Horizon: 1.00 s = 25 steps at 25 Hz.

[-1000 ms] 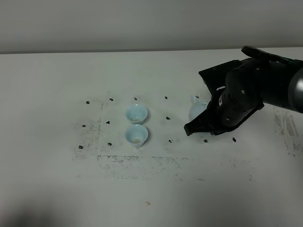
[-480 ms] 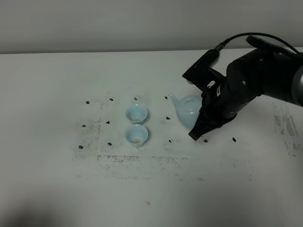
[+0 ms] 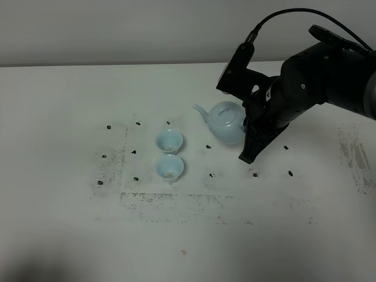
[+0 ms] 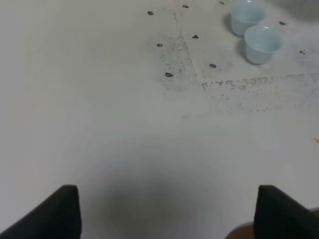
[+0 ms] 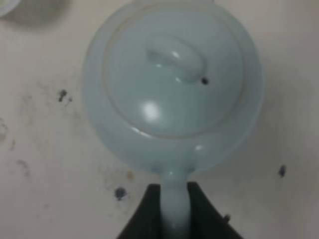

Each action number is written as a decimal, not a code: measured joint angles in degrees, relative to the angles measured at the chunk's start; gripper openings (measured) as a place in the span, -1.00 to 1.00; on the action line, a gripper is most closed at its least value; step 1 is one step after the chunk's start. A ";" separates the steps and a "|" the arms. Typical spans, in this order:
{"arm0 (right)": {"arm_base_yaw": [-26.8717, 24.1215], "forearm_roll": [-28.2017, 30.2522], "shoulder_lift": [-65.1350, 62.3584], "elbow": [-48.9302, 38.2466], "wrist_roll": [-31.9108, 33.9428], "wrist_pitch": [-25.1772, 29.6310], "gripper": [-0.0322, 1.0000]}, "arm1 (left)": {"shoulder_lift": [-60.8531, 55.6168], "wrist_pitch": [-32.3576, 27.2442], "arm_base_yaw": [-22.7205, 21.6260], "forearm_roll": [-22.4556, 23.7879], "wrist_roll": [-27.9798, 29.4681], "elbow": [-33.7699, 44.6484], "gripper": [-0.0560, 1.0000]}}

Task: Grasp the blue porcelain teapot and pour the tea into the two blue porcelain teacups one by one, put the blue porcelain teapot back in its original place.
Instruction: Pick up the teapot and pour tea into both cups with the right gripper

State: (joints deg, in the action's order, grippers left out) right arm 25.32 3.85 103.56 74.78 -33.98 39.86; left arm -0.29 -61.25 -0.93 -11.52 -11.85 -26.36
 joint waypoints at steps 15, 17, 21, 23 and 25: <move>-0.02 1.04 4.88 4.84 -20.44 -3.28 -0.85 | 0.00 0.00 0.00 0.00 0.00 0.00 0.40; -0.02 1.86 5.54 4.98 -23.89 -3.46 -0.85 | 0.00 0.00 0.00 0.00 0.00 0.00 0.40; -0.02 2.60 6.75 4.98 -29.78 -4.69 -0.85 | 0.00 0.00 0.00 0.00 0.00 0.00 0.40; -0.02 2.64 7.02 4.98 -31.33 -6.15 -0.85 | 0.00 0.00 0.00 0.00 0.00 0.00 0.40; -0.02 2.66 7.09 4.98 -32.40 -8.17 -0.85 | 0.00 0.00 0.00 0.00 0.00 0.00 0.40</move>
State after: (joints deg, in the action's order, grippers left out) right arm 25.30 6.50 110.65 79.76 -66.39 31.68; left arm -0.29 -61.25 -0.93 -11.52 -11.85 -26.36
